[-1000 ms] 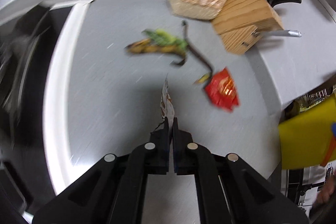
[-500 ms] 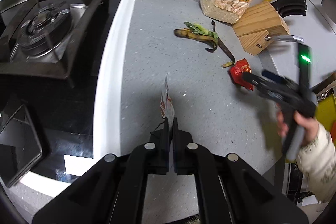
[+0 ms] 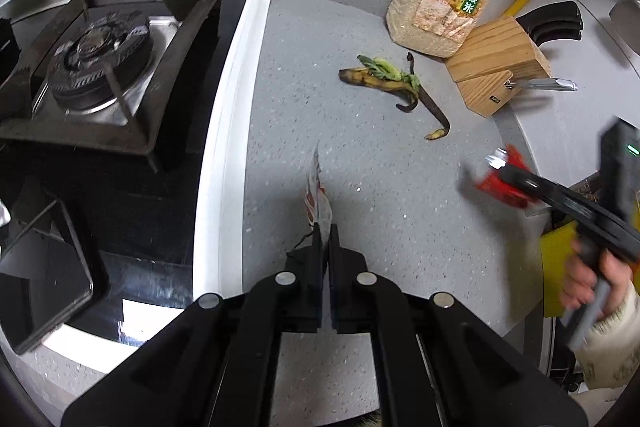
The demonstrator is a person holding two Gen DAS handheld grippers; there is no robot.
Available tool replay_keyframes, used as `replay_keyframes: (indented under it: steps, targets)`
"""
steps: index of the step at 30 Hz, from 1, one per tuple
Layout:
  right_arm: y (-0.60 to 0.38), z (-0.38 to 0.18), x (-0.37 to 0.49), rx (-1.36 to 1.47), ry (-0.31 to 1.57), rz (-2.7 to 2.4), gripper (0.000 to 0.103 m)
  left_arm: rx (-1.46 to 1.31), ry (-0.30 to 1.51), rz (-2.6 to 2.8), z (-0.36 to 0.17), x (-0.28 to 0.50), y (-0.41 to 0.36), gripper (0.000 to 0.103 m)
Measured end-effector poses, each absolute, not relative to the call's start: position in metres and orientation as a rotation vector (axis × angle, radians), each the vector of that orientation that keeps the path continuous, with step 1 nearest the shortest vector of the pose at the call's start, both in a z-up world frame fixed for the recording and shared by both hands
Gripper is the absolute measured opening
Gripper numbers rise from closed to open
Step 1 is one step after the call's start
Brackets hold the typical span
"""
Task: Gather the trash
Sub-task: 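Grasp the red chip bag with the right tool while the left tool holds the wrapper, then carry the red chip bag to the yellow bin and open the right tool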
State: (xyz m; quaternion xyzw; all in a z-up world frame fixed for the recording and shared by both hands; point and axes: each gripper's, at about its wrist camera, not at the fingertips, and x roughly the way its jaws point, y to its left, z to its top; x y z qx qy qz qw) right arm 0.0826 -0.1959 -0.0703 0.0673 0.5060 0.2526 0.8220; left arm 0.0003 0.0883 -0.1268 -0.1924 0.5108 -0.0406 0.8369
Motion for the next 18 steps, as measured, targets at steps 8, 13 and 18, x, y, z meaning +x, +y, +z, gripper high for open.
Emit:
replay_keyframes:
  steps: [8,13,18]
  targets:
    - [-0.242,0.034,0.015,0.172,0.864,0.526,0.019,-0.368,1.068,-0.135,-0.122,0.017,0.076,0.004]
    - [-0.34,0.12,-0.023,0.255,0.593,0.184,0.019,-0.365,1.055,-0.176,-0.12,0.023,0.069,0.004]
    - [-0.433,0.153,-0.057,0.288,0.505,-0.187,0.02,-0.343,1.051,-0.206,-0.119,0.028,0.059,0.004]
